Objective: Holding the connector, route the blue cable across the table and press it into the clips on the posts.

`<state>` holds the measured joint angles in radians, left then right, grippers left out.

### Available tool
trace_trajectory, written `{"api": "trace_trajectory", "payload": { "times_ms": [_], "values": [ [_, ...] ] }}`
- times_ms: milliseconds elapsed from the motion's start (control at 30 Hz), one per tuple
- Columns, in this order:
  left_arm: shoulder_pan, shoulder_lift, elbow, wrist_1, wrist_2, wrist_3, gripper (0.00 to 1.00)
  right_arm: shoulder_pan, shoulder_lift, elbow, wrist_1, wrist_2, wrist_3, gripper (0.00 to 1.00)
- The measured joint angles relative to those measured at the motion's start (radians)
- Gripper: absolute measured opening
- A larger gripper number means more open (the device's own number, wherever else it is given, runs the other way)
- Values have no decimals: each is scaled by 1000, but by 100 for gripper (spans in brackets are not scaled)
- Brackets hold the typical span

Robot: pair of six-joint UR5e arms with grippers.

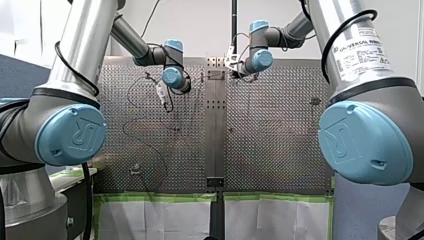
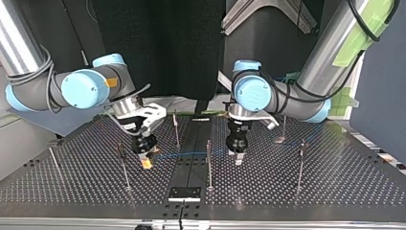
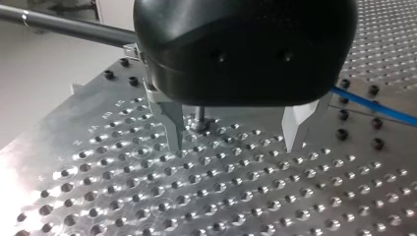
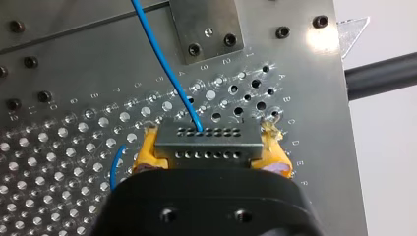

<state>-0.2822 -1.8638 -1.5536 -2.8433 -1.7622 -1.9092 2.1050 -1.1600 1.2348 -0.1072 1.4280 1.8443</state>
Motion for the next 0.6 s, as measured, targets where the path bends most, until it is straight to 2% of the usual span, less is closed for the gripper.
{"api": "trace_trajectory", "payload": {
  "times_ms": [200,600],
  "values": [
    [-22,24,-29,-44,-5,2,100,5,0,0,5,0,-6,0],
    [-55,130,-131,-48,13,-10,100,-2,1,1,6,0,-8,0]
  ]
}}
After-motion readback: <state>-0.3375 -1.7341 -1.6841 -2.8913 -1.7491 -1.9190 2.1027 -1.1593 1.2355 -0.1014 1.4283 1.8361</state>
